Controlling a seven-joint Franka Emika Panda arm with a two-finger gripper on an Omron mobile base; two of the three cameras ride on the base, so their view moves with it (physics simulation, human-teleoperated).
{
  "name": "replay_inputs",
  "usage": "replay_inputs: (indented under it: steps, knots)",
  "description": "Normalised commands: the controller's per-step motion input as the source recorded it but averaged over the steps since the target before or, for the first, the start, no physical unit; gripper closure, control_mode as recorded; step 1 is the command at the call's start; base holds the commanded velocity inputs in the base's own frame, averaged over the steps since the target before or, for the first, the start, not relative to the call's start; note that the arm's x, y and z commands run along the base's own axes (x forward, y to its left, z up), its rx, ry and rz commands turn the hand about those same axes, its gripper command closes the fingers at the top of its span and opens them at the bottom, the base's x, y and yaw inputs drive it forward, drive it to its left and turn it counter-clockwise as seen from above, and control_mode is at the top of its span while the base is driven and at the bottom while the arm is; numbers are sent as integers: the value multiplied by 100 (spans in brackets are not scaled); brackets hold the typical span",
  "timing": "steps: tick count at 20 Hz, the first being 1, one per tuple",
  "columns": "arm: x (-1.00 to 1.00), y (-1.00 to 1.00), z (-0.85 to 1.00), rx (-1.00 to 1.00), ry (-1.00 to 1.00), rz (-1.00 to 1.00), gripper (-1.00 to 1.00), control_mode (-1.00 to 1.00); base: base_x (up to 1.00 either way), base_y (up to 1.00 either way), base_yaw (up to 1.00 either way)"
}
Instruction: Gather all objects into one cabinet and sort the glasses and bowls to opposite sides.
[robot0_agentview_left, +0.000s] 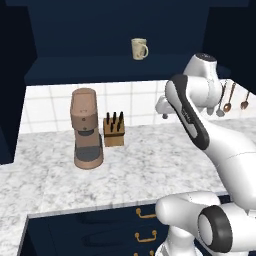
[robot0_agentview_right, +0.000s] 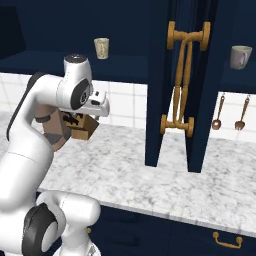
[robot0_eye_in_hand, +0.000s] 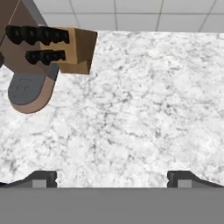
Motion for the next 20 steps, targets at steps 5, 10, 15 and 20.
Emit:
replay_inputs:
  steps: [5, 10, 15, 20]
  knots:
    - [0, 0, 53, 0, -69, 41, -100, -100, 0, 0, 0]
    - [16, 0, 66, 0, -84, 48, -100, -100, 0, 0, 0]
    - [71, 9, 60, 0, -61, 20, -100, -100, 0, 0, 0]
    - [53, 37, 8, 0, -15, -19, -100, -100, 0, 0, 0]
